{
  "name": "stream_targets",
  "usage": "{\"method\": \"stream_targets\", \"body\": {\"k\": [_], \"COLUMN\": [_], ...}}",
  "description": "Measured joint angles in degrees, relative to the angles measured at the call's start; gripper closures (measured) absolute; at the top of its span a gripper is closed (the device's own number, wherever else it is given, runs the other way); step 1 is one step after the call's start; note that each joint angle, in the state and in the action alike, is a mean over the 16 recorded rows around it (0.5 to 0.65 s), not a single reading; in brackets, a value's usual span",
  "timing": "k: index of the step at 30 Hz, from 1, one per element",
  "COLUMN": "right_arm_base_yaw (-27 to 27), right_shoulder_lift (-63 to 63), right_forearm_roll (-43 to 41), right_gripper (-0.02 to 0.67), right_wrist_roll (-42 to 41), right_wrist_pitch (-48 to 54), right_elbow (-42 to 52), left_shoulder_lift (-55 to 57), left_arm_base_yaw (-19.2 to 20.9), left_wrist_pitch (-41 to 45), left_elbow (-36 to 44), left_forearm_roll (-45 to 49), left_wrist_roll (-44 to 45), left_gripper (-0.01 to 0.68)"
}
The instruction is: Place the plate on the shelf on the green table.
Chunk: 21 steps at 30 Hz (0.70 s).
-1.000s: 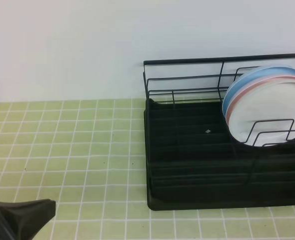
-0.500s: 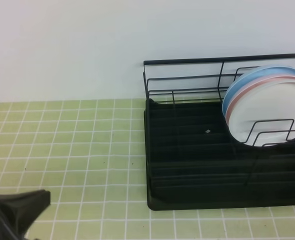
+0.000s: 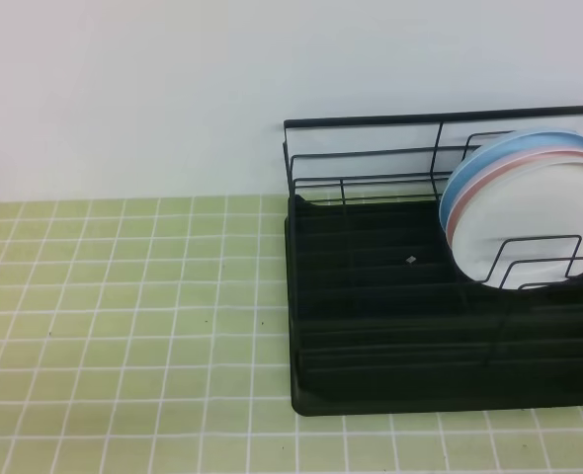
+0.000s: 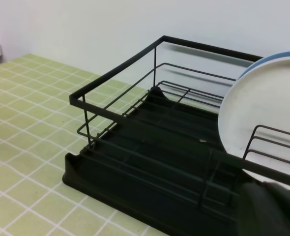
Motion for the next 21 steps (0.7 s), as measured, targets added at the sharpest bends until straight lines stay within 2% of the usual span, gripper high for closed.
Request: {"method": "stream_targets", "body": {"k": [5,9,15,21], "right_arm_base_yaw": [0.0,0.0,0.0,0.0], "right_shoulder_lift": [0.0,0.0,0.0,0.0], "right_forearm_roll": [0.0,0.0,0.0,0.0], "right_gripper": [0.651,0.651,0.651,0.651], "right_wrist_roll": [0.0,0.0,0.0,0.0], "right_wrist_pitch": [0.0,0.0,0.1,0.1], "right_elbow": [0.0,0.0,0.0,0.0], "left_shoulder_lift": [-7.9,-12.0,-14.6,-14.8], "left_arm_base_yaw": [4.1,5.9,6.9,7.0], "left_wrist_pitch": [1.0,2.1,2.9,3.5], "left_elbow": [5.8,8.9,11.5,11.8], "left_forearm_roll": [4.8,9.4,15.6,17.5], "left_wrist_roll": [-6.2,-12.0,-19.8,-21.8], "left_gripper": [0.675,0.675,0.675,0.675]}}
